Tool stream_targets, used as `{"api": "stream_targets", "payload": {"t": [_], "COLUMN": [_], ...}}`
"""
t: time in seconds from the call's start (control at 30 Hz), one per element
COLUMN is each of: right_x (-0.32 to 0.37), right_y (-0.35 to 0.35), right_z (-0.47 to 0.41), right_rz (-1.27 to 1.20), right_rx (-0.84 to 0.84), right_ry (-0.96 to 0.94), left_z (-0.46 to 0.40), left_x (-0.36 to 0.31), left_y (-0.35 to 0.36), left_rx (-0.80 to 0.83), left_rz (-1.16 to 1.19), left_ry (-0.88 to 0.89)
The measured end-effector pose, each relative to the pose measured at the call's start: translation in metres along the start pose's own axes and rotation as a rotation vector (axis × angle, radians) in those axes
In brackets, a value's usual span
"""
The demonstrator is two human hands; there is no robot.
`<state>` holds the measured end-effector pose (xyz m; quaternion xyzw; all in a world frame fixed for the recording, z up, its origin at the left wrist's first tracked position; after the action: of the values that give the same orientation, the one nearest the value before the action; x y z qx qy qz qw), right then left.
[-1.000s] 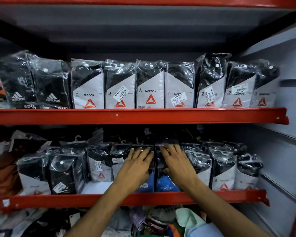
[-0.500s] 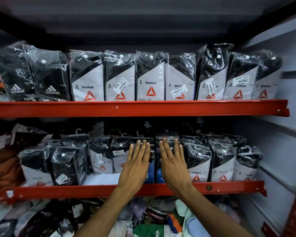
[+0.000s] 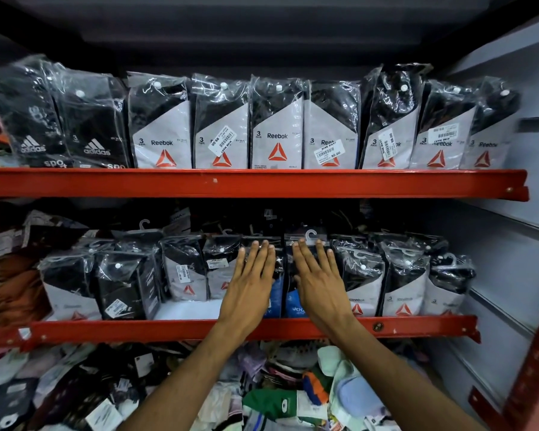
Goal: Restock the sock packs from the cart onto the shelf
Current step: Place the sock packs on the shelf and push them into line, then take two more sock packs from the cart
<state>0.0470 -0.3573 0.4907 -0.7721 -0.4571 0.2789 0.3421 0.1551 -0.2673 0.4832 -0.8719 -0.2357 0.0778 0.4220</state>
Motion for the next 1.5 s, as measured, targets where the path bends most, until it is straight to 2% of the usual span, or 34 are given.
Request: {"api": "stream_targets", "payload": {"t": [0.17,0.4,0.5,0.7,0.87,1.0,1.1,1.17,1.27,1.4,1.5], "right_x": [0.018,0.108,0.159,0.264,0.333,0.362,0.377,0.382,0.386,0.387,0.386], "right_y": [-0.013,0.024,0.069,0.162,0.243,0.312,0.369,0.394,0.420,0.421,0.412], "right_z": [0.029,0.131,0.183,0.290,0.365,0.388,0.404,0.407,0.415,0.409,0.402], "right_rz": [-0.025,-0.146,-0.230,-0.363,-0.453,-0.415,-0.413,-0.376,-0.377,-0.436,-0.366], "right_rx": [-0.047,0.045,0.194,0.619,0.901,1.085,1.290,1.395,1.547,1.528,1.487], "right_ry": [-0.003,-0.037,-0.058,-0.151,-0.195,-0.215,-0.264,-0.320,-0.298,-0.236,-0.242], "left_z": [0.044,0.198,0.283,0.464,0.563,0.600,0.611,0.616,0.625,0.617,0.607], "left_x": [0.005,0.050,0.075,0.112,0.126,0.142,0.149,0.152,0.155,0.154,0.153], "left_y": [-0.030,-0.004,0.025,0.087,0.151,0.213,0.254,0.278,0.308,0.313,0.311], "left_rx": [-0.037,0.145,0.290,0.701,1.052,1.287,1.322,1.326,1.371,1.359,1.350], "left_rz": [0.056,0.079,0.080,0.030,0.044,0.053,0.038,0.070,0.175,0.270,0.273], "left_ry": [-0.003,-0.099,-0.165,-0.295,-0.281,-0.260,-0.126,-0.087,-0.057,-0.016,0.008]}}
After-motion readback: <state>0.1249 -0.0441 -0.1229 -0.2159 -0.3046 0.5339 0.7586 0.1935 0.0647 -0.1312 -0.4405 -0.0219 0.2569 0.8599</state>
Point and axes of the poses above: each hand's wrist, its own z-axis away from the middle knuckle, its own y-axis out of the palm, x = y × z, the point moved 5 cm from there along -z, towards the middle knuckle, and after that the axes turned 9 degrees about -y, right-handed, at the moved point
